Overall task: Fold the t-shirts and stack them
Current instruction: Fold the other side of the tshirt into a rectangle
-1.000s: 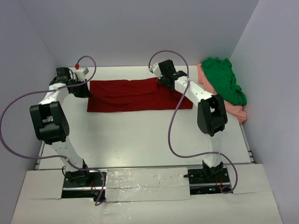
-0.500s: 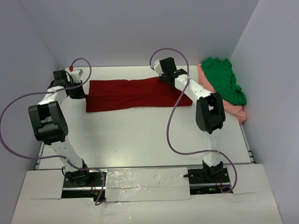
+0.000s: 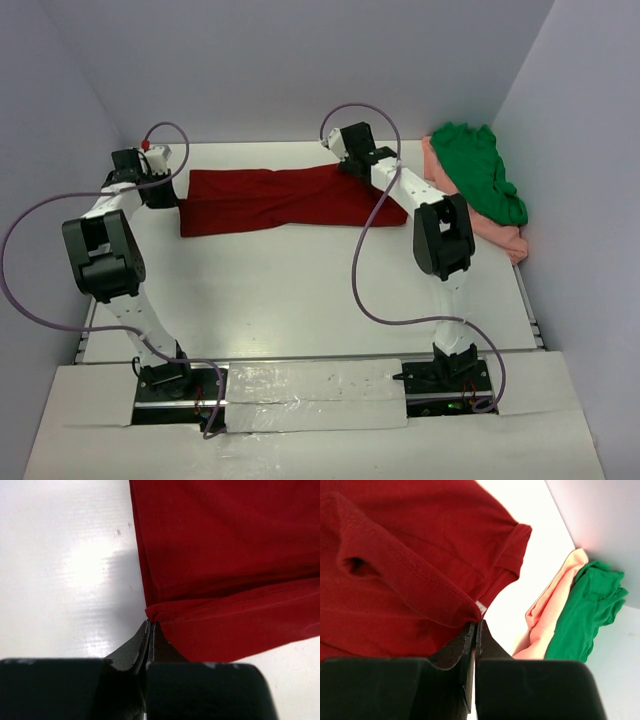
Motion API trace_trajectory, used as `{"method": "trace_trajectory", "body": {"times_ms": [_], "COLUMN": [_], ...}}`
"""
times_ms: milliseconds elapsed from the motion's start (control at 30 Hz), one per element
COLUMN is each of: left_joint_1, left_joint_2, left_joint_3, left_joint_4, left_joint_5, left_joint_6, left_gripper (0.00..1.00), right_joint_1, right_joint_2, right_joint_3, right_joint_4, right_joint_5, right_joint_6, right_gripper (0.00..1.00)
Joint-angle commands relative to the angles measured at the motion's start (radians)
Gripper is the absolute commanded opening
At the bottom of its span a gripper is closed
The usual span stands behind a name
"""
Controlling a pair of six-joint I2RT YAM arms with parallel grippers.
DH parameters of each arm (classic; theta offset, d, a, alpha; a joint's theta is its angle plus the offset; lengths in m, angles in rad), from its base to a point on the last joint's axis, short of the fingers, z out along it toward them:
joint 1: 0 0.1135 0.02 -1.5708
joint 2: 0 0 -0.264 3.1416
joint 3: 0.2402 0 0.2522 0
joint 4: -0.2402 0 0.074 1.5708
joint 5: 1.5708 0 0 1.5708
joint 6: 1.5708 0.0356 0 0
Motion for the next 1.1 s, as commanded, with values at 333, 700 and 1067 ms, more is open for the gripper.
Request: {"method": "trace_trajectory", "body": {"times_ms": [333, 700, 1067], "left_joint_1": [-0.054, -0.105, -0.105], "left_joint_2": [0.06, -0.027, -0.303], "left_joint_3": [0.088, -0.045, -0.157], "left_joint_4": [0.095, 0.31, 0.071], "left_joint_5": [-0.017, -0.233, -0.17], "left_joint_6": [0.006, -0.081, -0.055], "left_gripper": [0.11, 0.69, 0.7], "right_joint_1": [-0.012, -0.012, 0.019], "right_joint_2": [0.114, 0.105, -0.106], "right_joint_3": [0.161, 0.108, -0.015], "right_joint_4": [0.073, 0.238, -0.056], "right_joint_5": [0.033, 0.099, -0.001], "right_joint_6": [-0.031, 0.014, 0.239], "right_gripper": [0.0, 0.5, 0.49]}}
